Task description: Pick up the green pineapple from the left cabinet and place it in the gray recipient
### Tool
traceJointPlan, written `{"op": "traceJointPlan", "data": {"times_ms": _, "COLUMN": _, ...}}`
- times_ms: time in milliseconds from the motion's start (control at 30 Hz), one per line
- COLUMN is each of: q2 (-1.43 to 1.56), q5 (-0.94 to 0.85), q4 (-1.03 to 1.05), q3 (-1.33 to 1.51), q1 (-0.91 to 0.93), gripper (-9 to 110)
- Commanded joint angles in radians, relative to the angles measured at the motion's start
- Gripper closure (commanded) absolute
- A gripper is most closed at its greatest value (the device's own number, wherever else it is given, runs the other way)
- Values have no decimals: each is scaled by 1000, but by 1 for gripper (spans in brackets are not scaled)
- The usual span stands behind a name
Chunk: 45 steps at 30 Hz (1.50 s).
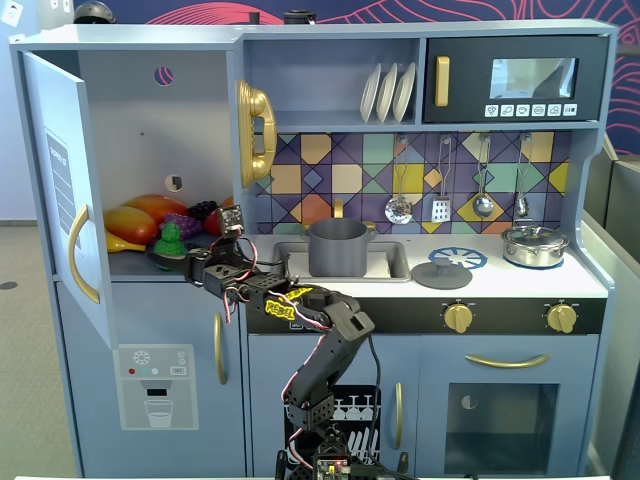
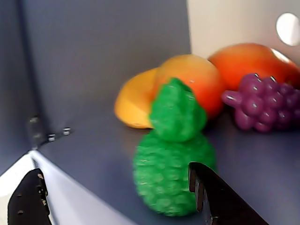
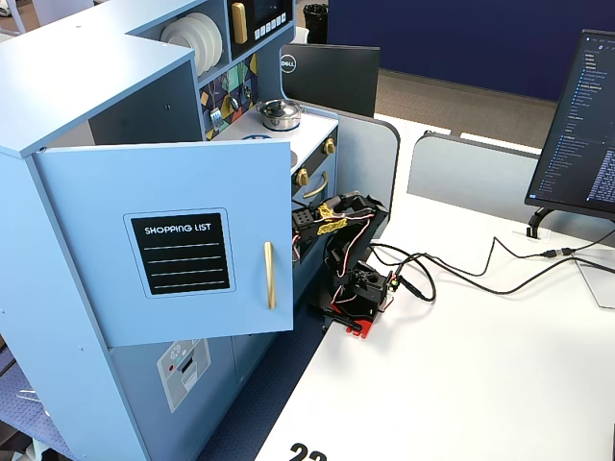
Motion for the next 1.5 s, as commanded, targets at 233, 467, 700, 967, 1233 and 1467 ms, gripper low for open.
{"op": "traceJointPlan", "data": {"times_ms": 233, "q2": -94, "q5": 41, "q4": -101, "q3": -92, "q1": 64, "gripper": 69}}
{"op": "traceJointPlan", "data": {"times_ms": 467, "q2": -183, "q5": 18, "q4": -101, "q3": -181, "q1": 51, "gripper": 70}}
{"op": "traceJointPlan", "data": {"times_ms": 700, "q2": -374, "q5": -21, "q4": -118, "q3": -379, "q1": 0, "gripper": 72}}
{"op": "traceJointPlan", "data": {"times_ms": 967, "q2": -414, "q5": -143, "q4": -207, "q3": -479, "q1": -71, "gripper": 101}}
{"op": "traceJointPlan", "data": {"times_ms": 1233, "q2": 64, "q5": -235, "q4": -342, "q3": -279, "q1": -147, "gripper": 101}}
{"op": "traceJointPlan", "data": {"times_ms": 1467, "q2": 479, "q5": -310, "q4": -360, "q3": -80, "q1": 5, "gripper": 101}}
